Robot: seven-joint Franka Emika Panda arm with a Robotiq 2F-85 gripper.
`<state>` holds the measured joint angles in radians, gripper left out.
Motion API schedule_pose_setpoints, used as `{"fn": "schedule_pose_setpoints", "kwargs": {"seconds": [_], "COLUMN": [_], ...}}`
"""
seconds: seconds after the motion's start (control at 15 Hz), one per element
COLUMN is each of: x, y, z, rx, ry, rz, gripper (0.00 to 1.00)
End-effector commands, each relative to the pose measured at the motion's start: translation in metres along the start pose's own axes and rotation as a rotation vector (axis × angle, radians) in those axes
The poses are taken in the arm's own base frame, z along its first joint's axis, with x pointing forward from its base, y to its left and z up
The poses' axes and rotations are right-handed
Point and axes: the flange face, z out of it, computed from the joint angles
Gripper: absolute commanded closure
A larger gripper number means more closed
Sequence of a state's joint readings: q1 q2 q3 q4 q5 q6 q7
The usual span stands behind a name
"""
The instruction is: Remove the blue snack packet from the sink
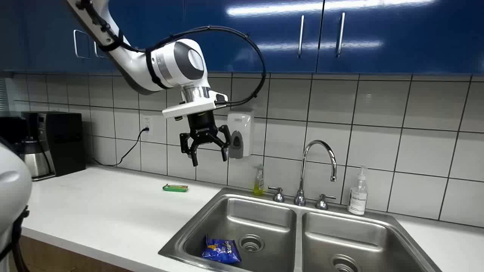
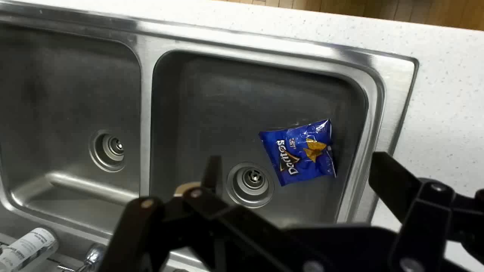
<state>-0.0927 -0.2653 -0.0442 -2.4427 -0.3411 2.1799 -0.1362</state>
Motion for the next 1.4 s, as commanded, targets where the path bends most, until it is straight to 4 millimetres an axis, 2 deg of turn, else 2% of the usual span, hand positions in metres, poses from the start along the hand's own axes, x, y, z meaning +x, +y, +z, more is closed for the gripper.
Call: {"fn": "schedule_pose_setpoints", "kwargs": {"seconds": [0.0, 0.27, 0.93, 1.33], "x": [0.0, 0.015, 0.047, 0.083], "y": [0.0, 0.0, 0.026, 0.022], "z": [0.0, 0.023, 0.124, 0.183], "rx": [0.001, 0.021, 0.062, 0.083], "ry": [-0.001, -0.02, -0.13, -0.149], "rz": [0.0, 0.025, 0.097, 0.169], "gripper": [0.0, 0.0, 0.0, 0.0]}}
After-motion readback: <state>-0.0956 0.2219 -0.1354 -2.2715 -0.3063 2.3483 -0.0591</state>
